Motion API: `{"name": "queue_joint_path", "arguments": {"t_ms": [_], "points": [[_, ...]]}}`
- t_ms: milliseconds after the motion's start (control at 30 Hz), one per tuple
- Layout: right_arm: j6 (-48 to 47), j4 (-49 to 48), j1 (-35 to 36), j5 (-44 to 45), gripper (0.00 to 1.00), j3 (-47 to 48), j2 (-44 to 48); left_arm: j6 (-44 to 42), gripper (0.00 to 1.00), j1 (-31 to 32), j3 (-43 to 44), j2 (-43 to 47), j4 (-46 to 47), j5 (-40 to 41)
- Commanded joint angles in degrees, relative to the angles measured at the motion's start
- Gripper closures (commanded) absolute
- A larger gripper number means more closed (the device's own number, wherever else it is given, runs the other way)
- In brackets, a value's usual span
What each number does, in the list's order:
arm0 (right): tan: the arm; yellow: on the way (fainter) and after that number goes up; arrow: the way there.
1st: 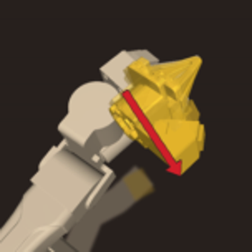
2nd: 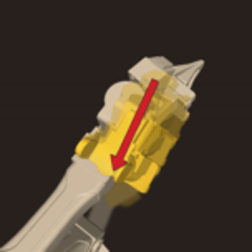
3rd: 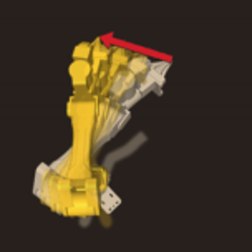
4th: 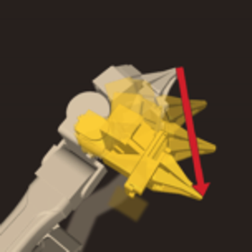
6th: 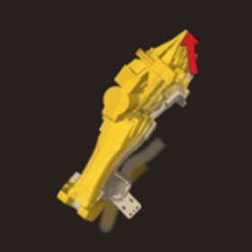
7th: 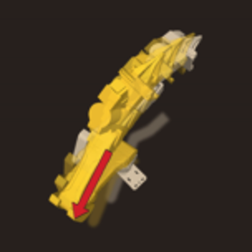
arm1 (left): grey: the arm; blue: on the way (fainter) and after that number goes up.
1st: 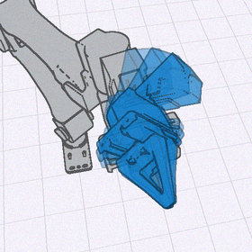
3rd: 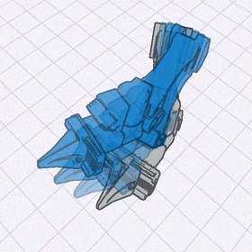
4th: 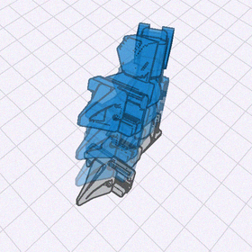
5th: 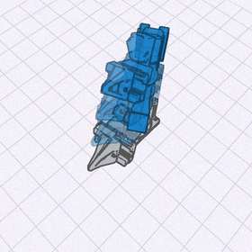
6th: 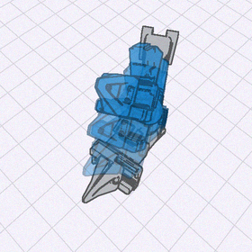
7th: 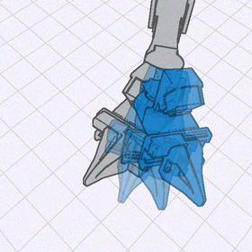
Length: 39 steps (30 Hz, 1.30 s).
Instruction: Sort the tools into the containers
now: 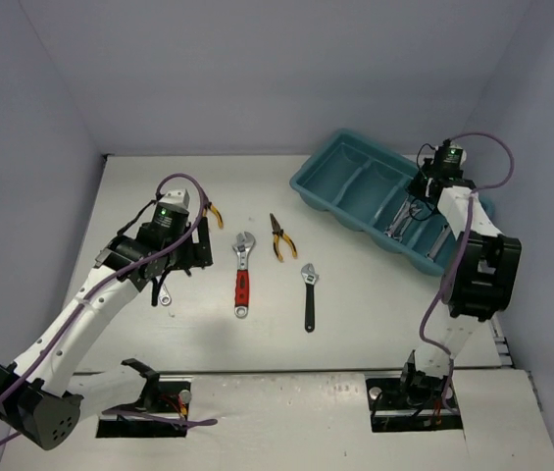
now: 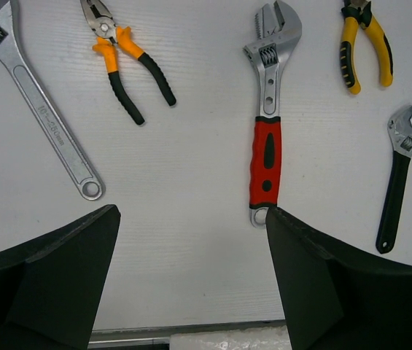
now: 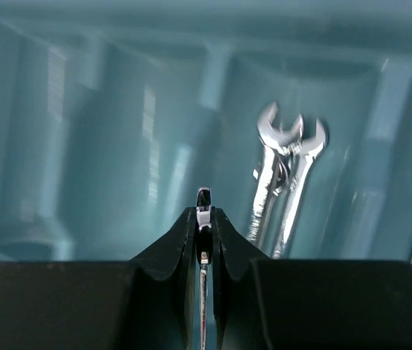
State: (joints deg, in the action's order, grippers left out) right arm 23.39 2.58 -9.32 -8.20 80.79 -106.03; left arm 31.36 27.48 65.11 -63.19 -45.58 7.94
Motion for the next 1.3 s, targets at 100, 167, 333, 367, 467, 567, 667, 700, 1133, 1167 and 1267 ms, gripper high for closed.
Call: {"name": "queue_joint_path", "arguments": {"t_ms": [100,167,333,367,467,567,667,700,1133,1167,1267], "points": [[-2.46,0.46,0.22,2.86,0.6,3.23,-2.57,-1.65,0.21,-0.87,0.19,1.3,-0.93,2.18],[-3.02,0.96,0.45,3.61,0.54,3.28,-1.46,-1.65,0.21,-0.99,0.24,1.23,-1.05,1.86],[-5.77,3.92,4.21,7.72,0.49,3.14,4.58,-1.74,0.21,-1.2,0.81,0.9,-1.23,1.96],[-6.57,4.82,5.78,9.84,0.49,2.7,6.67,-1.74,0.21,-1.28,1.04,0.6,-1.38,1.99],[-7.36,7.65,12.89,15.35,0.48,-0.56,12.18,-1.46,0.21,-1.57,1.56,-0.37,-1.75,1.99],[-5.89,9.47,20.08,18.84,0.47,-5.76,16.93,-1.12,0.21,-1.74,2.04,-1.15,-1.7,1.55],[-2.87,10.81,26.77,20.38,0.45,-10.86,21.5,-0.95,0.21,-2.0,2.49,-1.78,-1.7,1.03],[-1.76,11.39,28.07,19.67,0.44,-11.64,22.35,-1.02,0.21,-2.06,2.75,-2.17,-1.7,1.02],[10.02,14.27,49.61,17.78,0.4,-18.79,14.66,-0.17,0.21,-2.44,4.33,-5.17,-1.61,-0.79],[11.13,14.29,50.08,17.36,0.42,-19.33,14.08,-0.12,0.21,-2.48,4.24,-5.19,-1.61,-0.9],[13.65,14.46,50.72,16.56,0.46,-21.08,12.71,-0.06,0.21,-2.44,3.99,-5.02,-1.61,-1.0]]}}
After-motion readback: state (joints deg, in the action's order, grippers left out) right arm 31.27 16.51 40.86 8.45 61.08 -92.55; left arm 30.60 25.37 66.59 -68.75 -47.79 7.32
